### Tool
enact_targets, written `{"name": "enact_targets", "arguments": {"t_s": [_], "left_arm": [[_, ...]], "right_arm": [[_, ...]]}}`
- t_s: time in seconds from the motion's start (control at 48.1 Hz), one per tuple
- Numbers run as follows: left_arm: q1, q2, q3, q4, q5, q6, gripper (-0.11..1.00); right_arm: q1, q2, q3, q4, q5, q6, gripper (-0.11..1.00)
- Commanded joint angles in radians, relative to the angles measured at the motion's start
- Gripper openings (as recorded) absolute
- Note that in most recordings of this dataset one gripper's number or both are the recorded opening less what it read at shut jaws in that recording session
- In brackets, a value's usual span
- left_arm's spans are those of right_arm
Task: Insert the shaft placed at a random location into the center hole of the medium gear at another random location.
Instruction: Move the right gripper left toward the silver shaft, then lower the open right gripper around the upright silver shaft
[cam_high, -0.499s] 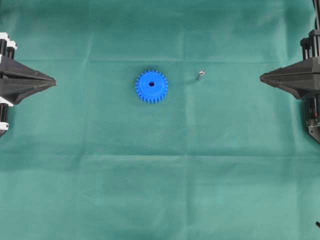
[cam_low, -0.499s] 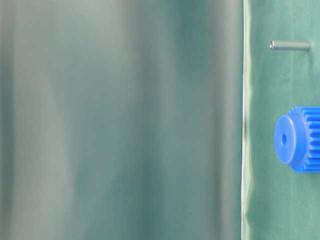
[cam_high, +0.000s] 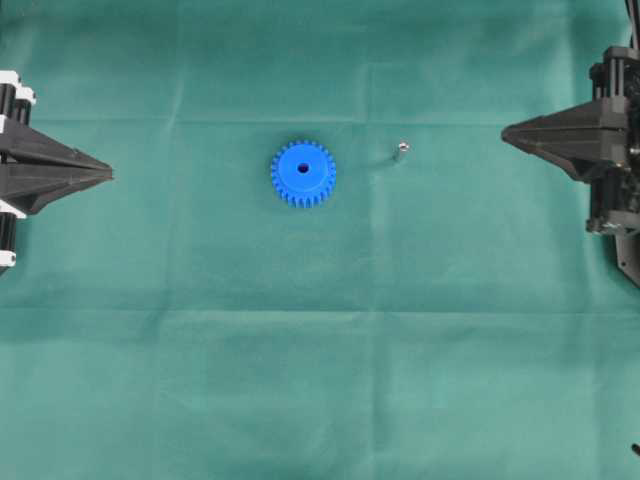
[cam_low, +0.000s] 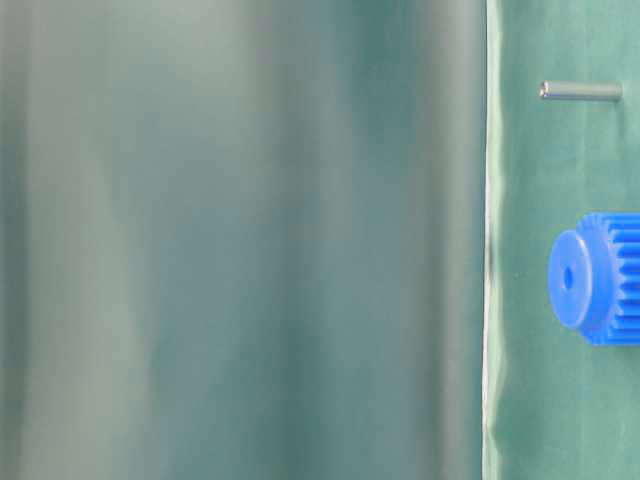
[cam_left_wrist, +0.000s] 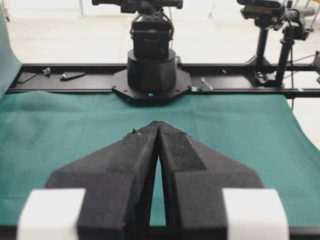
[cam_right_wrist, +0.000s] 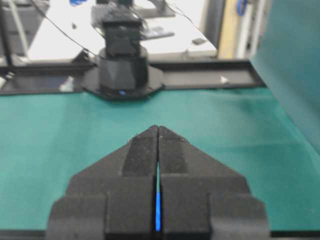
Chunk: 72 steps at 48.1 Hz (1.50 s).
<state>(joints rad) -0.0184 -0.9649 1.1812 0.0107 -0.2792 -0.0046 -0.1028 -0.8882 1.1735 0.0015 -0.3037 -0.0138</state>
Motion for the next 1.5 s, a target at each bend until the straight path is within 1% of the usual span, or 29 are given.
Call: {"name": "enact_targets", "arguments": {"t_s": [0.0, 0.042, 0.083, 0.125, 0.145, 0.229, 0.291, 0.333, 0.353, 0.478, 0.644, 0.748, 0.914, 1.143, 1.475], "left_arm": [[-0.002, 0.005, -0.026, 0.002, -0.005, -0.002, 0.00], [-0.002, 0.005, -0.026, 0.002, -0.003, -0.002, 0.00], [-0.002, 0.005, -0.028, 0.003, -0.005, -0.002, 0.00], [-0.002, 0.005, -0.026, 0.002, -0.003, -0.002, 0.00], [-0.002, 0.005, -0.026, 0.003, -0.005, -0.002, 0.00], [-0.002, 0.005, -0.026, 0.003, -0.003, -0.002, 0.00], [-0.002, 0.005, -0.026, 0.003, 0.000, -0.002, 0.00], [-0.002, 0.005, -0.026, 0.003, 0.002, -0.002, 0.00], [-0.002, 0.005, -0.026, 0.003, 0.002, -0.002, 0.00], [-0.002, 0.005, -0.026, 0.003, 0.008, -0.002, 0.00], [-0.002, 0.005, -0.026, 0.003, 0.017, -0.002, 0.00], [-0.002, 0.005, -0.025, 0.003, 0.020, 0.000, 0.00], [-0.002, 0.005, -0.026, 0.003, 0.021, 0.000, 0.00], [0.000, 0.005, -0.025, 0.003, 0.032, -0.002, 0.00], [0.000, 0.005, -0.025, 0.003, 0.040, -0.002, 0.00]], "right_arm": [[-0.015, 0.028, -0.014, 0.000, -0.032, -0.003, 0.06], [-0.018, 0.038, -0.012, 0.000, -0.043, -0.003, 0.13], [-0.023, 0.054, -0.009, 0.002, -0.052, -0.003, 0.23], [-0.029, 0.074, -0.008, 0.000, -0.057, -0.003, 0.34], [-0.035, 0.086, -0.006, 0.000, -0.061, -0.003, 0.42], [-0.054, 0.158, -0.002, 0.000, -0.087, -0.005, 0.68], [-0.061, 0.216, 0.000, 0.002, -0.121, -0.008, 0.84], [-0.071, 0.258, 0.002, 0.000, -0.146, -0.009, 0.91], [-0.074, 0.279, 0.002, 0.000, -0.160, -0.009, 0.92], [-0.107, 0.419, 0.002, 0.003, -0.236, -0.009, 0.85], [-0.138, 0.592, -0.008, 0.020, -0.328, -0.009, 0.85], [-0.140, 0.696, -0.018, 0.040, -0.390, -0.009, 0.85], [-0.138, 0.821, -0.037, 0.072, -0.437, -0.009, 0.85], [-0.140, 0.919, -0.063, 0.083, -0.457, -0.005, 0.85], [-0.140, 0.934, -0.063, 0.087, -0.453, -0.005, 0.77]]}}
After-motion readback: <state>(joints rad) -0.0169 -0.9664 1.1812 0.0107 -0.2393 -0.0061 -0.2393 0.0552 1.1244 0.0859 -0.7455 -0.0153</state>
